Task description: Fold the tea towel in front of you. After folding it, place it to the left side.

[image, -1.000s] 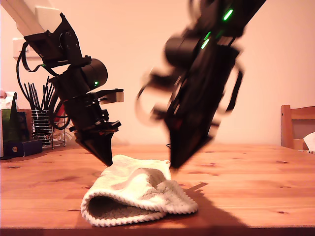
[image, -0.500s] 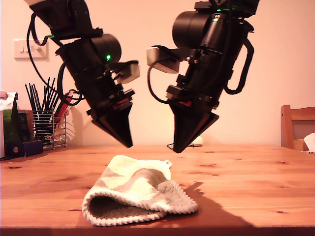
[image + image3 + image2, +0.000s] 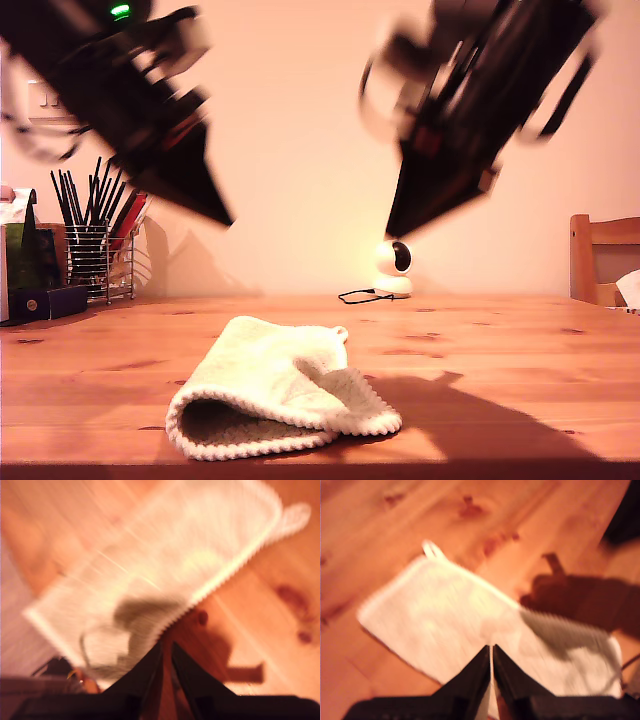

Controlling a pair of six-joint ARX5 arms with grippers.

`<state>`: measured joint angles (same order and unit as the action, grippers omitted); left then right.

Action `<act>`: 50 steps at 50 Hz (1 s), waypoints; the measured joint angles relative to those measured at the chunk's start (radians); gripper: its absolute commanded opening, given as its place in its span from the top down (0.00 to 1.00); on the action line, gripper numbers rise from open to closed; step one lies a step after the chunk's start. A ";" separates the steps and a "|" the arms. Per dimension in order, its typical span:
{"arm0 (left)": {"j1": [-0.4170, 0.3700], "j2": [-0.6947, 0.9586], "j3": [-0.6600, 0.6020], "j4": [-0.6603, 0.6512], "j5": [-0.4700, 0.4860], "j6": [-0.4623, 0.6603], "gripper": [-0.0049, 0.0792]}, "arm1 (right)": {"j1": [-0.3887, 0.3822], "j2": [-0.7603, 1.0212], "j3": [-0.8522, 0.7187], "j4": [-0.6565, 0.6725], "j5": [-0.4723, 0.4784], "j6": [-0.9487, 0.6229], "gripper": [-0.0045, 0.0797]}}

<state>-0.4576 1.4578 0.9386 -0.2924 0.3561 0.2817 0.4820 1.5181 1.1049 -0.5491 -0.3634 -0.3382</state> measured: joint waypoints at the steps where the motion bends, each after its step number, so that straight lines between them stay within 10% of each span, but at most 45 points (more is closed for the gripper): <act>1: -0.001 -0.007 -0.022 0.013 0.002 0.000 0.97 | 0.000 -0.021 -0.015 0.012 -0.004 0.000 0.90; 27: -0.144 -0.159 -0.365 0.064 0.013 0.262 0.95 | 0.015 -0.290 -0.390 0.098 -0.044 -0.043 0.90; 37: -0.207 -0.159 -0.365 0.049 0.011 0.373 0.54 | 0.017 -0.301 -0.389 0.106 -0.048 -0.027 0.90; 50: -0.214 -0.159 -0.365 0.067 -0.043 0.491 0.42 | 0.017 -0.301 -0.389 0.124 -0.099 0.001 0.90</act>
<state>-0.6720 1.2991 0.5735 -0.2253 0.3126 0.7731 0.4992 1.2175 0.7162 -0.4248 -0.4625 -0.3374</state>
